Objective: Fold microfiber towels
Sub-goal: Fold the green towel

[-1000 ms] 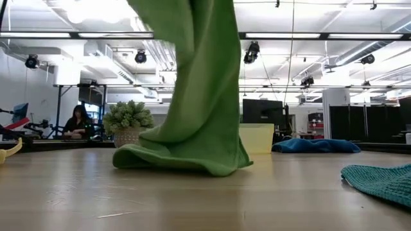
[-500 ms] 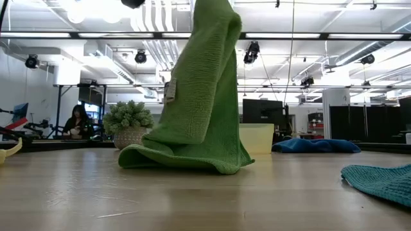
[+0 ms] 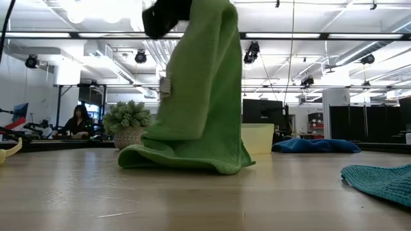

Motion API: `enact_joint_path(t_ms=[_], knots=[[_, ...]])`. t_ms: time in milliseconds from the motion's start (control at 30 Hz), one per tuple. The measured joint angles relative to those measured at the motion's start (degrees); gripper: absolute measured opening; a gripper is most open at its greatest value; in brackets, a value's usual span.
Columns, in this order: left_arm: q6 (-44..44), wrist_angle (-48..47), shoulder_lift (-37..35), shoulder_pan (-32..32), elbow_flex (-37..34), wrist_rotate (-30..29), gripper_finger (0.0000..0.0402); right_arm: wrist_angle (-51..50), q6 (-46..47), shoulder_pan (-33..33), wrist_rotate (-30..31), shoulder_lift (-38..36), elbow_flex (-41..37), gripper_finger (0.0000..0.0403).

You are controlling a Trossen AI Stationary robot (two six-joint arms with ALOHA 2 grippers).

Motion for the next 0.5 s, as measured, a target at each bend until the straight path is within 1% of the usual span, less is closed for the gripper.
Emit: enact_joint_path(t_ms=[133, 333, 500], knots=[[-2.46, 0.06, 1.84, -0.19, -0.02, 2.71, 0.0205, 0.02, -0.24, -0.31, 0.05, -1.06, -0.02, 0.0008], [-2.48, -0.24, 2.15, -1.23, -0.02, 5.79, 0.0205, -1.05, -1.17, -1.55, 0.46, -1.99, 0.02, 0.0008], [-2.44, -1.87, 2.13, -2.02, -0.03, 10.01, 0.0205, -1.93, -1.85, -2.17, 0.61, -2.46, 0.02, 0.0008]])
